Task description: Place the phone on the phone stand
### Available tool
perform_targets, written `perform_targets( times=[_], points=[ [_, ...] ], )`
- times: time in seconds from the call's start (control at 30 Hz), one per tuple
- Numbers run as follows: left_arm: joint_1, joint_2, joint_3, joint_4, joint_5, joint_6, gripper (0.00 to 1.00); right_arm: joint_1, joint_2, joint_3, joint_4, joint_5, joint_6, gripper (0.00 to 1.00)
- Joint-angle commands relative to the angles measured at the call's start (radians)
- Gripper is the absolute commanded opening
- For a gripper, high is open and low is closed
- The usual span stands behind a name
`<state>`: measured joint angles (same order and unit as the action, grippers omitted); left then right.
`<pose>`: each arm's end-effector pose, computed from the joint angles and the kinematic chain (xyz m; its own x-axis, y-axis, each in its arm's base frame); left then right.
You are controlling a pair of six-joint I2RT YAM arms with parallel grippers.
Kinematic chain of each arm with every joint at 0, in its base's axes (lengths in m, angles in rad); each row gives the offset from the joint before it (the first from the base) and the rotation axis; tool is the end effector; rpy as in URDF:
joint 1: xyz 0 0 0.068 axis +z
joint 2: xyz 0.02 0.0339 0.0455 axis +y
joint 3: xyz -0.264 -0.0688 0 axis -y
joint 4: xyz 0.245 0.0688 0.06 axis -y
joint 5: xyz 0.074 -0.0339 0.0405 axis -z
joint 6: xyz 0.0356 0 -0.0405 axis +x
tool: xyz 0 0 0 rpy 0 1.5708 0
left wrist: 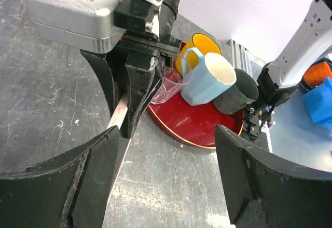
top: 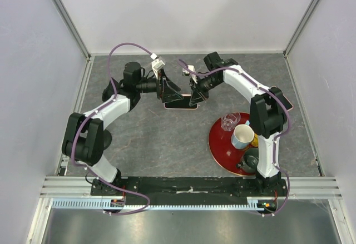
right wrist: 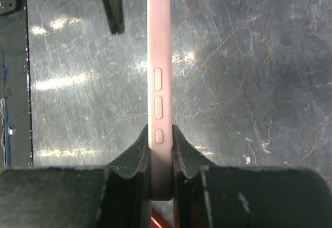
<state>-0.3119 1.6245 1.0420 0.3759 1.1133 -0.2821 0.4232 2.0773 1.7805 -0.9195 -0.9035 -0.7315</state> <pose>0.3324 -0.1407 0.2740 -0.4579 0.0184 -0.8888 0.8785 0.1625 -0.4492 0.3835 0.2034 0.2400 -0.3005 -0.5887 -0.7504 -0.9453 0.0793 0.3163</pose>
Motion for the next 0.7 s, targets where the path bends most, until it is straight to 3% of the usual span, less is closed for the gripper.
perform_targets(
  times=[0.0, 0.53, 0.67],
  points=[
    [-0.001, -0.023, 0.003, 0.04, 0.045, 0.06, 0.8, -0.006, -0.059, 0.01, -0.11, -0.092, -0.124, 0.0],
    [-0.049, 0.124, 0.122, -0.202, 0.098, 0.211, 0.78, -0.024, -0.128, -0.012, -0.168, -0.118, -0.193, 0.0],
    [-0.064, 0.156, 0.153, -0.261, 0.12, 0.253, 0.69, -0.031, -0.149, -0.026, -0.165, -0.117, -0.201, 0.0]
  ],
)
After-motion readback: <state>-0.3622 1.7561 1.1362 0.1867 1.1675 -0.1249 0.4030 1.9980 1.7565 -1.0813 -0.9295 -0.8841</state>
